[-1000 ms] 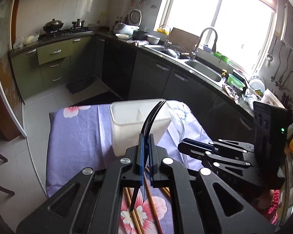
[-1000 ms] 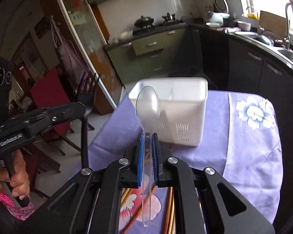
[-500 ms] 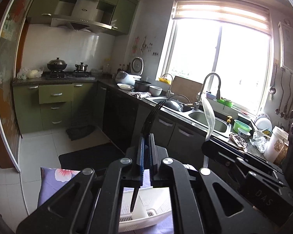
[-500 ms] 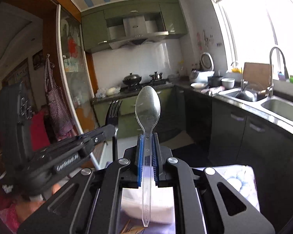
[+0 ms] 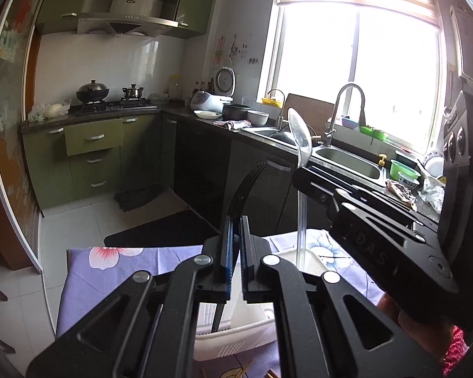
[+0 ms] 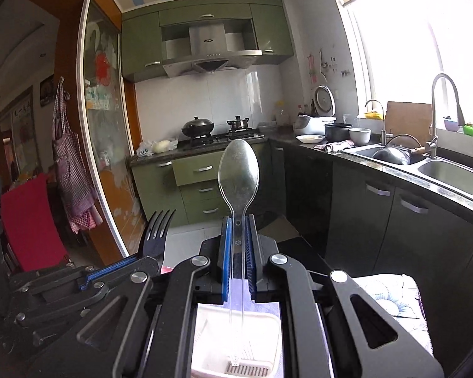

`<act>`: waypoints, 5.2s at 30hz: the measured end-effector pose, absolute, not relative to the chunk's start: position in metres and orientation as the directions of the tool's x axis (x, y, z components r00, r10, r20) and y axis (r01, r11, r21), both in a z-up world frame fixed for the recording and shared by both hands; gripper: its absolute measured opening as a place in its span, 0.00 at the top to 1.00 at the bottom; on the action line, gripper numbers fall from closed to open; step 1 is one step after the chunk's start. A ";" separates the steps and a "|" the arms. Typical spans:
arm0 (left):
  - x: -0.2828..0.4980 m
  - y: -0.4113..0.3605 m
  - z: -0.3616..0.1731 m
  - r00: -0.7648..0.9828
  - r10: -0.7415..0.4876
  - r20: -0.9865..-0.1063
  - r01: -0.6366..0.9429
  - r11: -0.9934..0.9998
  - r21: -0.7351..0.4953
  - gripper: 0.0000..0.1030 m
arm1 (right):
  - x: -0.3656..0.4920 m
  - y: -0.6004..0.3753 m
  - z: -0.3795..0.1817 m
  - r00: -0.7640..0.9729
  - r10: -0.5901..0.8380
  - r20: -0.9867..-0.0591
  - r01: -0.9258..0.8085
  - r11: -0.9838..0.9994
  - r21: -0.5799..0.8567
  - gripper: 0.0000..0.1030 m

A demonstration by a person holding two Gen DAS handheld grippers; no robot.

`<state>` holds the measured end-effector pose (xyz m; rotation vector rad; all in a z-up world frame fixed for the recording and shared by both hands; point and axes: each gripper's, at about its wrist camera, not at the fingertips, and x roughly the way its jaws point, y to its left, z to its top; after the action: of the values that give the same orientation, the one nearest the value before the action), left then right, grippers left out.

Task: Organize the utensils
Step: 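Lift the fork with the left tool into the caddy while the right tool lifts the spoon over it, then open the right tool to drop the spoon into the caddy, then grasp a wooden chopstick with the left tool while the right tool grasps another, then carry both chopsticks over the caddy and release them inside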

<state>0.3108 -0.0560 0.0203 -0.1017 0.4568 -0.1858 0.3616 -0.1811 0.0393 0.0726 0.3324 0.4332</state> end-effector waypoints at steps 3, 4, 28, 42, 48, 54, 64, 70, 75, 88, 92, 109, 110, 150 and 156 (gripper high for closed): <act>0.309 -0.054 0.011 0.862 -0.208 -0.462 0.157 0.977 -0.146 0.96 | 0.351 -0.184 0.023 0.849 0.423 -0.317 -0.402 0.906 0.135 0.91; 0.307 -0.054 0.010 0.860 -0.208 -0.466 0.159 0.977 -0.142 0.95 | 0.348 -0.185 0.019 0.848 0.423 -0.321 -0.403 0.906 0.129 0.91; 0.236 -0.054 -0.027 0.735 -0.227 -0.639 0.276 0.961 -0.024 0.82 | 0.263 -0.202 -0.003 0.829 0.413 -0.378 -0.427 0.903 0.051 0.57; 0.256 -0.064 -0.114 0.469 -0.262 -0.843 0.439 0.898 -0.035 0.75 | 0.188 -0.285 -0.059 0.739 0.412 -0.532 -0.406 0.904 0.136 0.50; 0.262 -0.069 -0.127 0.433 -0.261 -0.863 0.456 0.889 -0.040 0.75 | 0.187 -0.301 -0.094 0.697 0.406 -0.591 -0.381 0.908 0.174 0.50; 0.264 -0.075 -0.132 0.419 -0.267 -0.868 0.475 0.879 -0.041 0.89 | 0.191 -0.294 -0.100 0.680 0.416 -0.604 -0.399 0.901 0.170 0.50; 0.267 -0.069 -0.126 0.477 -0.239 -0.846 0.457 0.890 0.006 0.80 | 0.198 -0.278 -0.095 0.663 0.424 -0.617 -0.416 0.894 0.167 0.50; 0.281 -0.066 -0.126 0.472 -0.211 -0.856 0.445 0.895 0.025 0.71 | 0.202 -0.275 -0.099 0.651 0.427 -0.627 -0.418 0.892 0.172 0.48; 0.288 -0.069 -0.134 0.454 -0.206 -0.867 0.463 0.886 0.031 0.74 | 0.203 -0.275 -0.104 0.646 0.420 -0.637 -0.415 0.894 0.168 0.48; 0.288 -0.065 -0.126 0.460 -0.236 -0.856 0.459 0.888 0.003 0.95 | 0.224 -0.267 -0.116 0.566 0.372 -0.736 -0.393 0.906 0.155 0.46; 0.274 -0.057 -0.101 0.511 -0.270 -0.816 0.453 0.891 -0.012 0.95 | 0.238 -0.252 -0.128 0.501 0.338 -0.797 -0.406 0.905 0.128 0.69; 0.197 -0.038 -0.021 0.671 -0.351 -0.653 0.465 0.885 0.002 0.95 | 0.265 -0.208 -0.158 0.365 0.223 -0.904 -0.431 0.901 0.048 0.94; 0.194 -0.039 -0.019 0.673 -0.350 -0.651 0.468 0.884 0.009 0.95 | 0.264 -0.207 -0.157 0.368 0.219 -0.904 -0.433 0.901 0.043 0.94; 0.182 -0.043 0.069 0.751 -0.380 -0.541 0.451 0.893 -0.002 0.95 | 0.165 -0.235 0.096 0.674 0.544 -0.500 -0.555 0.819 0.142 0.94; 0.208 -0.046 0.122 0.799 -0.390 -0.457 0.438 0.899 -0.002 0.95 | 0.186 -0.226 0.157 0.716 0.568 -0.405 -0.562 0.814 0.149 0.94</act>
<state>0.2080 -0.0462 0.1224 0.1054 0.4674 -0.4448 0.1856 -0.2259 0.1571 0.0158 0.4533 0.6253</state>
